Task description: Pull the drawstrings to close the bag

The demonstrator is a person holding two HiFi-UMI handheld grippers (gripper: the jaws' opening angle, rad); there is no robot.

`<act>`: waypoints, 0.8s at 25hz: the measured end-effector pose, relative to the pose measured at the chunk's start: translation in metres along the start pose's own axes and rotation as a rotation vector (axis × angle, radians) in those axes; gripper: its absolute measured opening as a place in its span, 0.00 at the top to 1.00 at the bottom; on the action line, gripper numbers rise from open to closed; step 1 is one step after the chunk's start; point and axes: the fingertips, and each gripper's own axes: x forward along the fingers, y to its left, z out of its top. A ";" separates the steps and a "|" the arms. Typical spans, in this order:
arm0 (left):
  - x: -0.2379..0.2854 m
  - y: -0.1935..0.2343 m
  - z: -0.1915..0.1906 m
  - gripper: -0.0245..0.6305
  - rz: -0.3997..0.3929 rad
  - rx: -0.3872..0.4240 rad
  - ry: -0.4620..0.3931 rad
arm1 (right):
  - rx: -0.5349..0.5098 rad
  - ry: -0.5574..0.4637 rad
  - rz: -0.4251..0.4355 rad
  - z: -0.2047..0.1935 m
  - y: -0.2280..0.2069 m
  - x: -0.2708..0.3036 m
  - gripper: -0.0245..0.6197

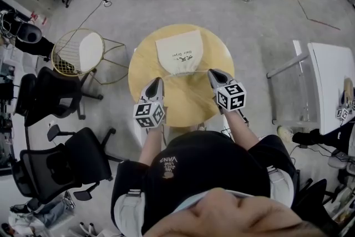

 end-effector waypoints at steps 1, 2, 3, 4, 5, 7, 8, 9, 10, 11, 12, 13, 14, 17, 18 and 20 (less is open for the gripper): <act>0.000 -0.001 0.000 0.92 -0.002 -0.002 0.002 | -0.003 0.002 0.002 0.000 0.001 0.000 0.97; 0.001 -0.001 -0.001 0.92 -0.004 -0.004 0.005 | -0.006 0.003 0.005 0.000 0.002 0.000 0.97; 0.001 -0.002 -0.002 0.92 -0.007 -0.006 0.007 | -0.007 0.005 0.007 0.000 0.002 0.000 0.97; 0.001 -0.003 -0.002 0.92 -0.009 -0.007 0.010 | -0.007 0.008 0.010 0.000 0.003 0.000 0.97; 0.001 -0.003 -0.003 0.92 -0.010 -0.006 0.012 | -0.006 0.011 0.012 -0.001 0.003 0.000 0.97; 0.000 -0.004 -0.003 0.92 -0.011 -0.003 0.015 | -0.005 0.017 0.016 -0.003 0.005 -0.001 0.97; 0.000 -0.004 -0.004 0.92 -0.011 -0.003 0.016 | -0.005 0.019 0.017 -0.004 0.005 0.000 0.97; 0.000 -0.004 -0.004 0.92 -0.010 -0.006 0.015 | -0.006 0.020 0.018 -0.005 0.006 0.000 0.97; 0.000 -0.003 -0.003 0.92 -0.010 -0.012 0.013 | -0.006 0.021 0.018 -0.005 0.006 0.001 0.97; 0.000 -0.002 -0.003 0.92 -0.011 -0.018 0.011 | -0.006 0.022 0.018 -0.005 0.006 0.001 0.97; 0.001 -0.002 -0.003 0.92 -0.011 -0.022 0.010 | -0.007 0.024 0.018 -0.005 0.006 0.002 0.97; 0.001 -0.003 -0.003 0.92 -0.012 -0.023 0.010 | -0.007 0.025 0.018 -0.005 0.006 0.002 0.97; 0.001 -0.004 -0.004 0.92 -0.013 -0.023 0.011 | -0.008 0.026 0.018 -0.006 0.006 0.002 0.97; 0.002 -0.007 -0.007 0.92 -0.018 -0.023 0.014 | -0.008 0.026 0.015 -0.007 0.005 0.001 0.97; 0.002 -0.007 -0.007 0.92 -0.019 -0.023 0.015 | -0.009 0.025 0.013 -0.007 0.005 0.001 0.97; 0.002 -0.005 -0.006 0.92 -0.020 -0.028 0.013 | -0.011 0.027 0.012 -0.006 0.007 0.003 0.97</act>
